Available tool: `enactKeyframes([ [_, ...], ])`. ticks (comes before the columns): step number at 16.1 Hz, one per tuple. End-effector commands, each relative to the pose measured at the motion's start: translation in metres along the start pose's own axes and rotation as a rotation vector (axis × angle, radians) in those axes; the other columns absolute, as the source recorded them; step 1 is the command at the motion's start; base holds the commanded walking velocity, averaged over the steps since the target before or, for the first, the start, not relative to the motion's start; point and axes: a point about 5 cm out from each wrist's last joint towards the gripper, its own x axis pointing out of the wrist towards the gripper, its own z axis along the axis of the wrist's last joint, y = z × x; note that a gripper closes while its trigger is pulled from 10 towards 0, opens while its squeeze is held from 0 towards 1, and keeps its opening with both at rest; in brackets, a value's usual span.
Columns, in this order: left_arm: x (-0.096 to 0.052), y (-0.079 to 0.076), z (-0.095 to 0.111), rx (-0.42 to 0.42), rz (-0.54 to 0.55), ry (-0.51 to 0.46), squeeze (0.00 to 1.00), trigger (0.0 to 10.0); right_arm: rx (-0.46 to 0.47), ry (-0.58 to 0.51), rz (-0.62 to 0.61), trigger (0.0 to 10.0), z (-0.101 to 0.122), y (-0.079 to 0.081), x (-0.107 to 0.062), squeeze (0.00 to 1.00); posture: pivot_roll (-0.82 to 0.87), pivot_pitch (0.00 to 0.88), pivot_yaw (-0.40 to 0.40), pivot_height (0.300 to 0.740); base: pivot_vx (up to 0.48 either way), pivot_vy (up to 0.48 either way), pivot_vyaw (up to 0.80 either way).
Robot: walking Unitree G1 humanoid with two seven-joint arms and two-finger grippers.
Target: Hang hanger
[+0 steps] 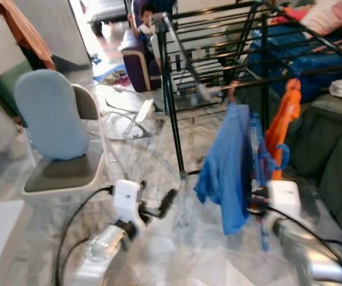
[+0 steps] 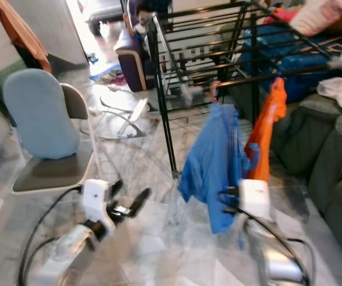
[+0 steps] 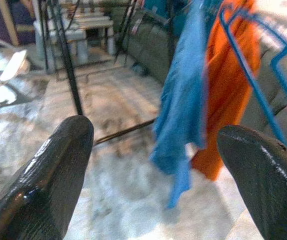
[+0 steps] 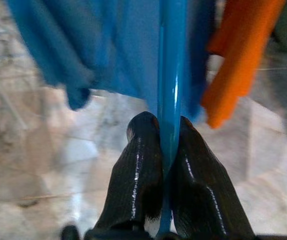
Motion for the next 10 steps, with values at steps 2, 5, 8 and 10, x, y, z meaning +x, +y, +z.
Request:
enactKeyframes([
  [2,0.002,0.0,0.0,0.01,0.008,0.002,0.0,10.0,-0.004,-0.006,-0.013,10.0,0.001,-0.005,0.0,0.0,-0.17,0.0,0.093,0.74,0.0,0.0,0.0],
  [5,0.002,0.001,0.0,0.012,0.016,0.002,0.0,10.0,-0.006,-0.008,-0.007,10.0,0.004,-0.005,0.001,0.0,-0.17,0.0,0.091,0.74,0.0,0.0,0.0],
  [8,0.003,0.001,0.001,0.009,0.025,-0.009,0.0,10.0,-0.037,-0.07,0.008,10.0,0.016,-0.002,0.0,0.0,-0.17,0.0,0.088,0.74,0.0,0.0,0.0],
  [10,0.003,0.001,0.001,0.008,0.025,-0.009,0.0,10.0,-0.071,-0.124,0.027,10.0,0.025,0.005,-0.002,0.0,-0.17,0.0,0.088,0.74,0.0,0.0,0.0],
])
